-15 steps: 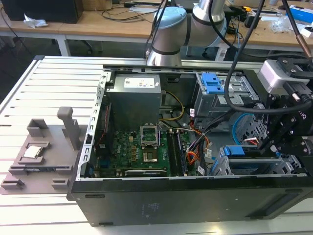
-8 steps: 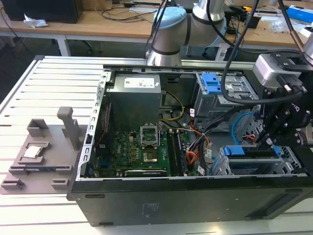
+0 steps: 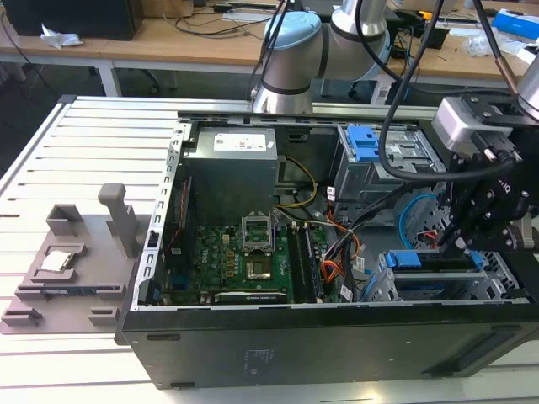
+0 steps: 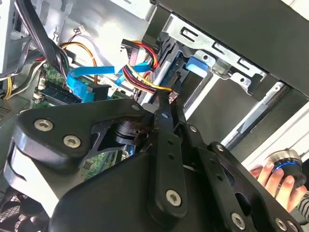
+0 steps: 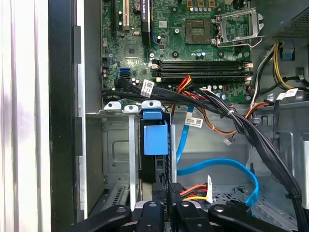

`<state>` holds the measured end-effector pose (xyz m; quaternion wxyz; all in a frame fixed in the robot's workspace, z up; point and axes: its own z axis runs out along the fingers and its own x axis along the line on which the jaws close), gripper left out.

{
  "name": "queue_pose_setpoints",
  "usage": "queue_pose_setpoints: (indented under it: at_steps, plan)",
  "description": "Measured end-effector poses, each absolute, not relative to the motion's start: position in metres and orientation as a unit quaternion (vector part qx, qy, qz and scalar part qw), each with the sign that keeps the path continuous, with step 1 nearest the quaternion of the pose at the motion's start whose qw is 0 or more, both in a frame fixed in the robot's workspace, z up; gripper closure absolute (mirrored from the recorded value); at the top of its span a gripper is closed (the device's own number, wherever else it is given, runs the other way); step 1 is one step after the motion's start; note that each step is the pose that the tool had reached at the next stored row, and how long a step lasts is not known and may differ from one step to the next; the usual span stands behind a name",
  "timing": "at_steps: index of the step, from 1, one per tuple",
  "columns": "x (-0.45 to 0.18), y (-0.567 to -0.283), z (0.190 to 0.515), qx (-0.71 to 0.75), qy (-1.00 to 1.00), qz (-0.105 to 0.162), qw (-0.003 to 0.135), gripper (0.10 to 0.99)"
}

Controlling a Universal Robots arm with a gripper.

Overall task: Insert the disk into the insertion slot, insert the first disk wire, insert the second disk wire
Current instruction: 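Insert the first disk wire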

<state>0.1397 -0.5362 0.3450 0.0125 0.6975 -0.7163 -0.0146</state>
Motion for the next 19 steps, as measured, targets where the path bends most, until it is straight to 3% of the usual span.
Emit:
queue_pose_setpoints:
  at_steps: [19]
  plan:
    - [0.1462, -0.5361, 0.3384, 0.698, -0.715, -0.015, 0.013, 0.922]
